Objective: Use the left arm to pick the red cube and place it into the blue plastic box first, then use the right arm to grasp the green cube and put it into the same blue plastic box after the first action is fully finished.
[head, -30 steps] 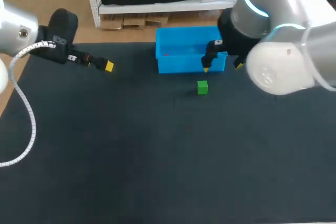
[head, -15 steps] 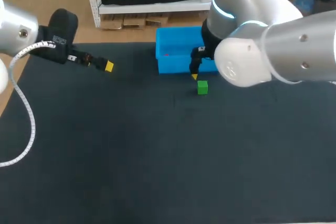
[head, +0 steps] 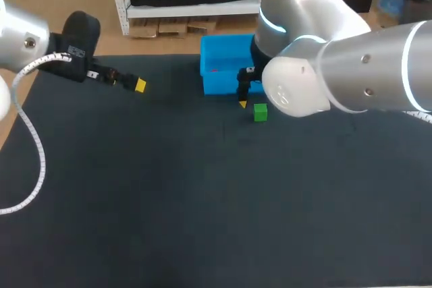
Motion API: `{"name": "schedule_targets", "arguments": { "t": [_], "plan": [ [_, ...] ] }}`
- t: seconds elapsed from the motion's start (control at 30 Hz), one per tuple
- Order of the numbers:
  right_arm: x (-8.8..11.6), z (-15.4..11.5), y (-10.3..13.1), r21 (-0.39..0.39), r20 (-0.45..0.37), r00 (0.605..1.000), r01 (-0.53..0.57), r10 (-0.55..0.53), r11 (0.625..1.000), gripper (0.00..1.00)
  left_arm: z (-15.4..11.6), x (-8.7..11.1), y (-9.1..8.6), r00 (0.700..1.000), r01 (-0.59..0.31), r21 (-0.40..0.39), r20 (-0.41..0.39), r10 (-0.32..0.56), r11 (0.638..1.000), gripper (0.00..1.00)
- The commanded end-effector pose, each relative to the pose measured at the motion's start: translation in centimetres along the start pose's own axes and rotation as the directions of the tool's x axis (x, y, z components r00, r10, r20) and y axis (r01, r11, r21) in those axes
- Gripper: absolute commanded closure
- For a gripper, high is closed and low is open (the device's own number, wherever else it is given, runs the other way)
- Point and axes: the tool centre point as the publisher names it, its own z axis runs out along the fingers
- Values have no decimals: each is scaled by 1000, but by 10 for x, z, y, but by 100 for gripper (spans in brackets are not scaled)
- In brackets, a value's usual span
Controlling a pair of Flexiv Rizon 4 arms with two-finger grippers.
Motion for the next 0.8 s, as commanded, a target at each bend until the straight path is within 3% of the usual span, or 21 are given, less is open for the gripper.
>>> {"name": "schedule_targets", "arguments": {
  "t": [0.03,0.8],
  "plan": [
    [-3,11,-2,0,2,1000,-6,6,1000,0,1,0,1,1000,-2,5,4,2,1000,0],
    [-15,42,-8,34,-2,1000,-16,16,999,0,1,0,1,1000,-2,5,4,2,1000,0]
  ]
}}
